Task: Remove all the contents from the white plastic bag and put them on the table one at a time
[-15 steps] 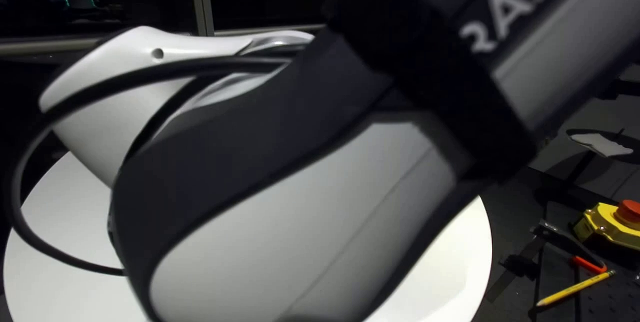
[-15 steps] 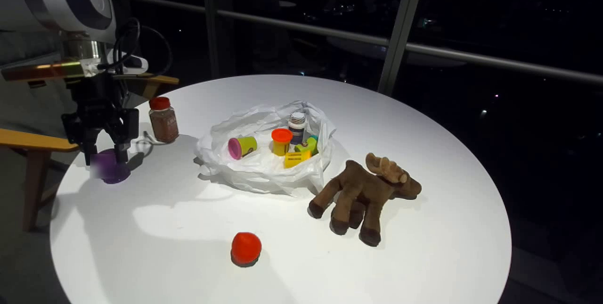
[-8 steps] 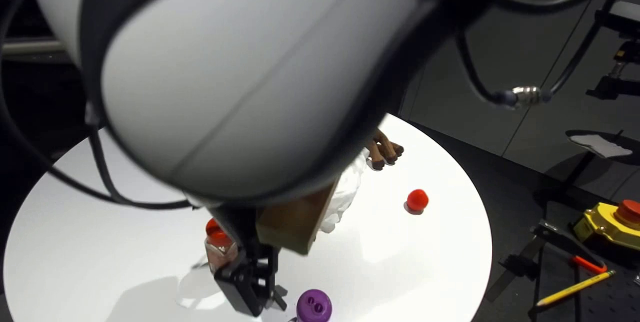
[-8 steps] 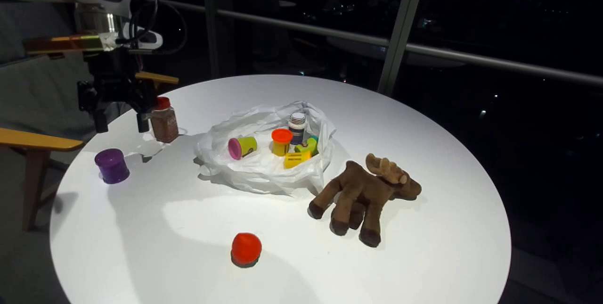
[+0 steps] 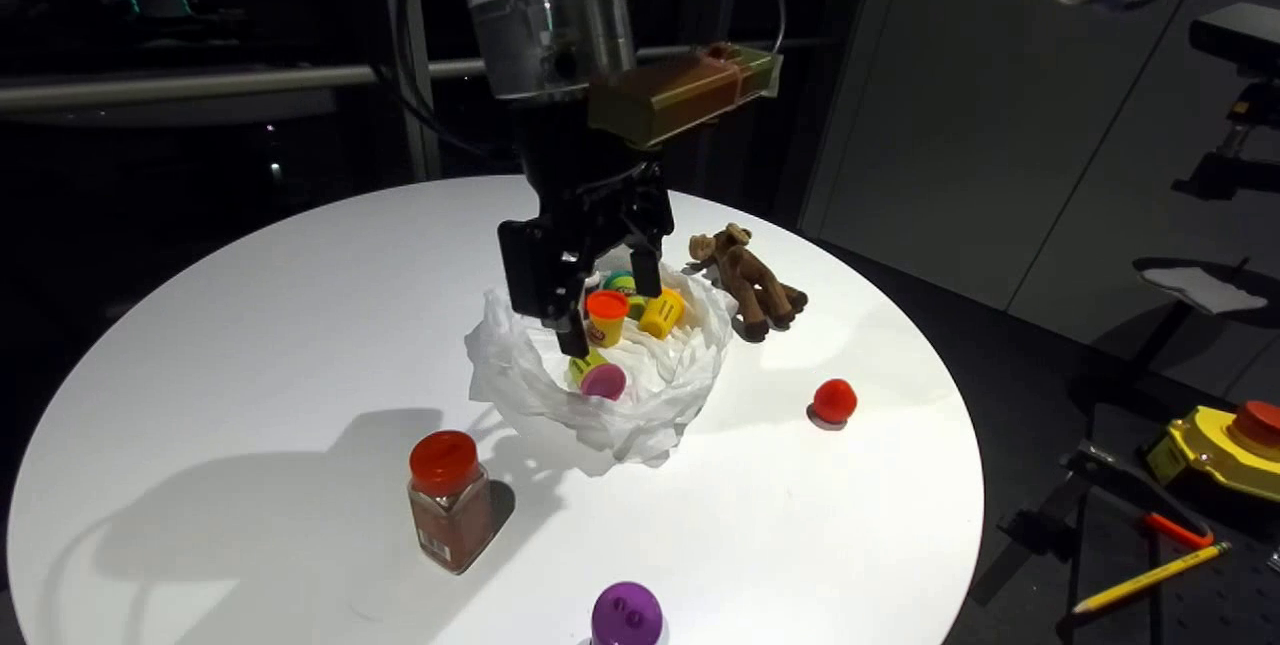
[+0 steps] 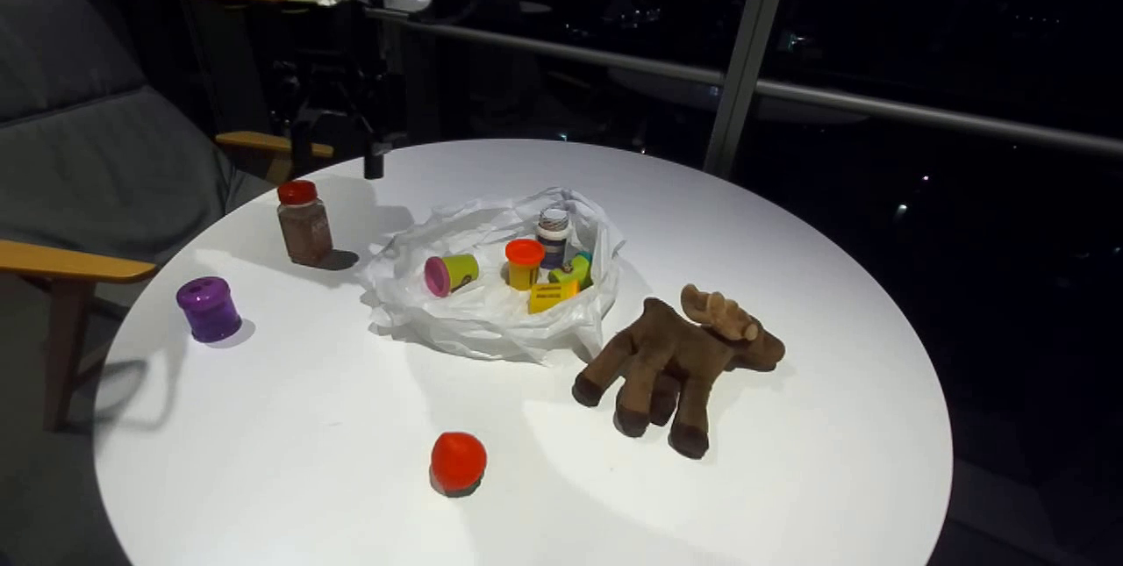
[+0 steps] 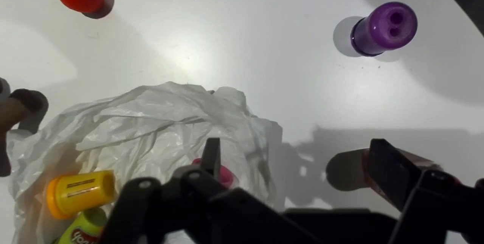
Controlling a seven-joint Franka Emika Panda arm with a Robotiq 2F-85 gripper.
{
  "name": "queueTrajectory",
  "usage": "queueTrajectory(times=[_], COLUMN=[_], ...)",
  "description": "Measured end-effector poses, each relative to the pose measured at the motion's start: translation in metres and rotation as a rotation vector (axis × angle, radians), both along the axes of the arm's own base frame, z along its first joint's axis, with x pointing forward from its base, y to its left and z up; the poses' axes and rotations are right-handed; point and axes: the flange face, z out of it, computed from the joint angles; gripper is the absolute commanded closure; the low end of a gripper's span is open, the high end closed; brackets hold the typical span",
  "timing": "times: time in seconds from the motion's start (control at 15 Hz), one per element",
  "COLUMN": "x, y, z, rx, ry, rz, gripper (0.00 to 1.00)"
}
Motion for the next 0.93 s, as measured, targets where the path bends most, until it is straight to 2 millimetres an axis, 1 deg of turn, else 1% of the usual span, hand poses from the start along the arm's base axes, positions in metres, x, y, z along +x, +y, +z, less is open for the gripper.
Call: queueTrajectory(times=[0.07,0.2,0.27,0.4,0.47,0.53,0.93], x=[0.008,0.023,0.029,0.038,0.040,0.039,0.039], y=[-0.015,-0.045,-0.058,-0.075,-0.079,-0.080,-0.075], z=[-0.004,-0.022,-0.035,-0.061,-0.070,-0.074,-0.070], rx=[0.012,0.033,0.037,0.030,0.026,0.024,0.026], ry=[-0.014,-0.043,-0.050,-0.042,-0.033,-0.026,-0.032], rz=[-0.039,-0.117,-0.150,-0.185,-0.190,-0.191,-0.184], gripper=[0.00,0.00,0.00,0.00,0.00,0.00,0.00])
